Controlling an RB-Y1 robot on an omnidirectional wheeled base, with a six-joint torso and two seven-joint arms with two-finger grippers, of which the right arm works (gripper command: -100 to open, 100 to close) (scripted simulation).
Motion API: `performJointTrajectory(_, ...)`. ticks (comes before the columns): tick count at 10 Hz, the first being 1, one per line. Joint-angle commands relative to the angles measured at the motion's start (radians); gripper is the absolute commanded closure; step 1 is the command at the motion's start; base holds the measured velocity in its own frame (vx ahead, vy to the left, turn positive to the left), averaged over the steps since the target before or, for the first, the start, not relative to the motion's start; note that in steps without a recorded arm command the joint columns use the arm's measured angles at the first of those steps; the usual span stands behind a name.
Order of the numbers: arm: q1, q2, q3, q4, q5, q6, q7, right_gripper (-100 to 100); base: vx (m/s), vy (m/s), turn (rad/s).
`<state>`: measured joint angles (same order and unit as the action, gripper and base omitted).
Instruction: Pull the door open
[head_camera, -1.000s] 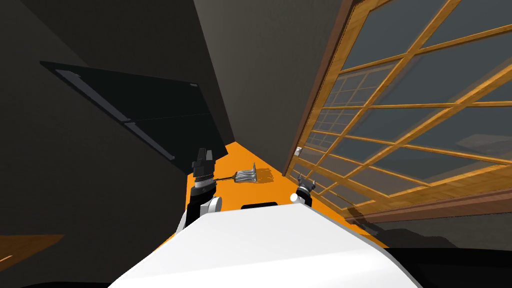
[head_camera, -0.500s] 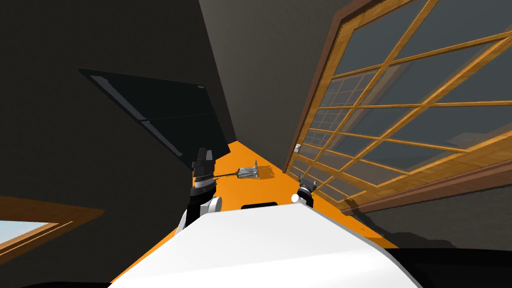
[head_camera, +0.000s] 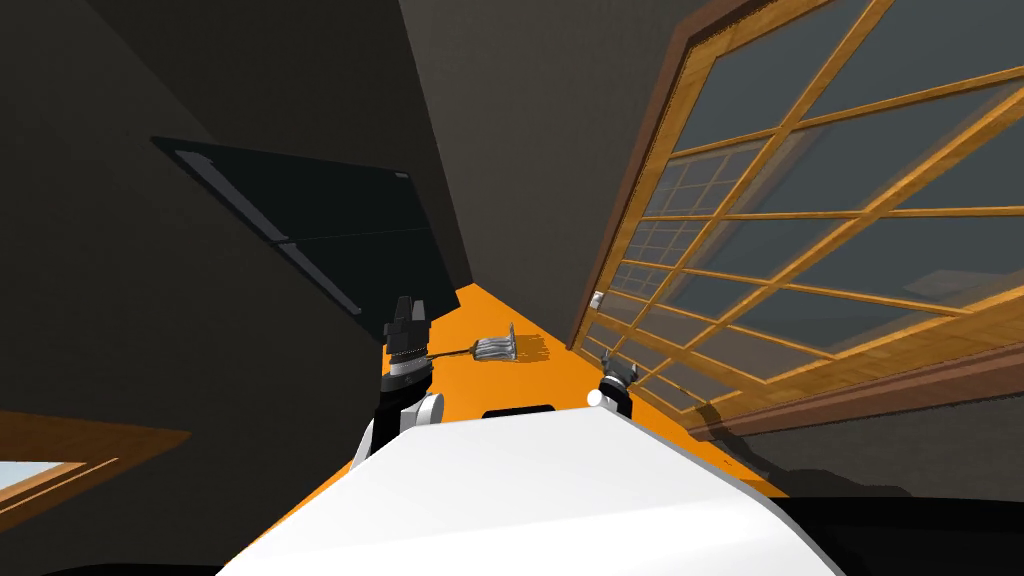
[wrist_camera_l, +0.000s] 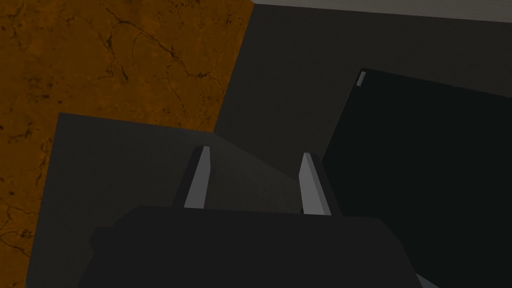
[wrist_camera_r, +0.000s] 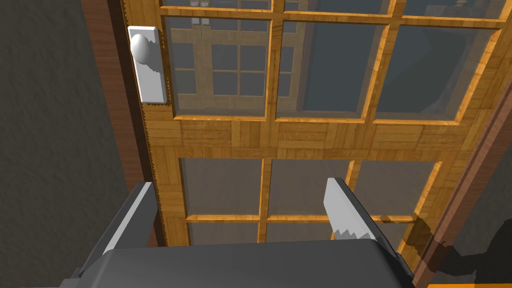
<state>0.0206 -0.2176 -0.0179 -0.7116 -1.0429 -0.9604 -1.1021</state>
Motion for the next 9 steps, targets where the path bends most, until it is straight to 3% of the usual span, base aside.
performJointTrajectory(1,0.001,-0.004,0.0,-0.001,0.0,0.001,-0.005,-100,0.211,-0.102,-0.008)
performJointTrajectory(9,0.002,-0.015,0.0,0.001,-0.001,-0.001,-0.022,-100,0.216,-0.08,-0.009)
